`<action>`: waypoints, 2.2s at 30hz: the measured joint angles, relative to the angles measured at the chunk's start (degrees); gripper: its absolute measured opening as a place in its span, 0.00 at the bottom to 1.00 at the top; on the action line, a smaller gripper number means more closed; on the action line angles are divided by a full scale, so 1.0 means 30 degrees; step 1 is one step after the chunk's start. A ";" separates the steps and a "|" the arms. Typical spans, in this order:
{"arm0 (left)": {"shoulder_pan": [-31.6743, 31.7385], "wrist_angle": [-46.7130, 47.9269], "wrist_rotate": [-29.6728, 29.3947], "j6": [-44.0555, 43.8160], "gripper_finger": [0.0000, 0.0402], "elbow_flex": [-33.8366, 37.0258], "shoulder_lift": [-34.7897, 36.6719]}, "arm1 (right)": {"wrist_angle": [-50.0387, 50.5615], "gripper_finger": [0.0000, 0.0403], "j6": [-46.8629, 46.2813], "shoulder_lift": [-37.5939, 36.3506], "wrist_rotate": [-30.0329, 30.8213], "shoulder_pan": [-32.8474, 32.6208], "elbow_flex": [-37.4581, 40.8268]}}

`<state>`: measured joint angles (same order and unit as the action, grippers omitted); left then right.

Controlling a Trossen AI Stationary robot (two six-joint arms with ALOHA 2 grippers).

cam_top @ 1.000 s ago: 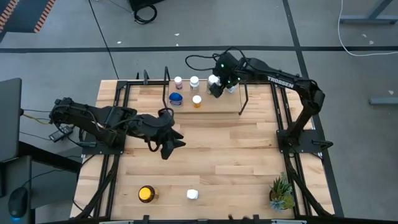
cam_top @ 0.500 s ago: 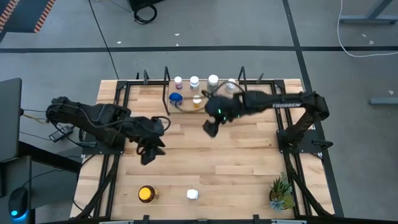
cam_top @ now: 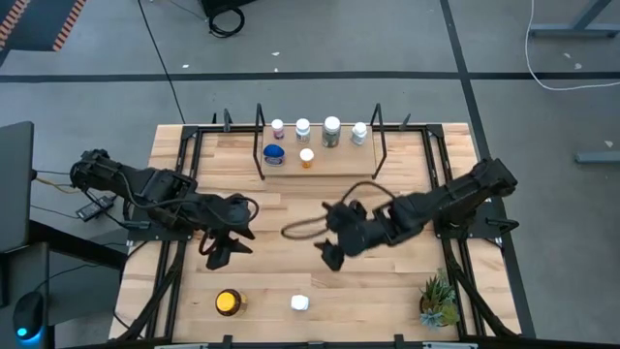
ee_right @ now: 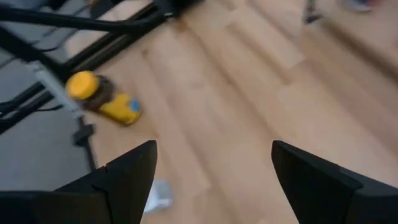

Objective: Pick and place medicine bottles onto shelf by color
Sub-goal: Put the white pill bottle on the shelf

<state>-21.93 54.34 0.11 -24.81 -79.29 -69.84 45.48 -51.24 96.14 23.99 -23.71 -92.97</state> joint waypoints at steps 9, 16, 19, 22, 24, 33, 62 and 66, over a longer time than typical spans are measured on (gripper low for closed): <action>-0.0518 -0.0567 -0.0522 -0.0320 0.43 0.0000 0.0000 | -0.2427 0.80 0.2246 0.1389 -0.0007 -0.2314 0.0000; -0.1265 -0.0541 -0.0525 -0.0159 0.43 0.0000 0.0000 | -0.4677 0.80 0.2434 0.3184 -0.0311 -0.2759 0.0015; -0.1942 -0.0162 -0.0167 -0.0803 0.43 0.0000 0.0003 | -0.5587 0.80 0.2730 0.3915 -0.0853 -0.2778 0.0008; -0.3025 0.1534 0.0993 -0.0940 0.43 0.0000 0.0073 | -0.5526 0.80 0.2792 0.4481 -0.1322 -0.2789 0.0015; -0.3862 0.3392 0.1313 -0.1022 0.43 0.0000 0.0073 | -0.5510 0.80 0.2782 0.4687 -0.1390 -0.2790 0.0017; -0.6414 0.4723 0.1205 -0.2528 0.43 0.0000 0.0060 | -0.7298 0.80 0.3417 0.5724 -0.0982 -0.2950 0.0007; -0.7125 0.4311 -0.0114 -0.4041 0.43 0.0007 -0.0095 | -0.8703 0.80 0.5541 0.8416 -0.2488 -0.2840 0.0015; -0.7125 0.4314 -0.0120 -0.4026 0.43 0.0007 -0.0095 | -0.8490 0.80 0.6325 0.8409 -0.3630 -0.2919 0.0015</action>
<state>-43.31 67.29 -0.25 -36.88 -79.26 -70.13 20.01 -32.26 121.36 13.10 -32.46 -92.92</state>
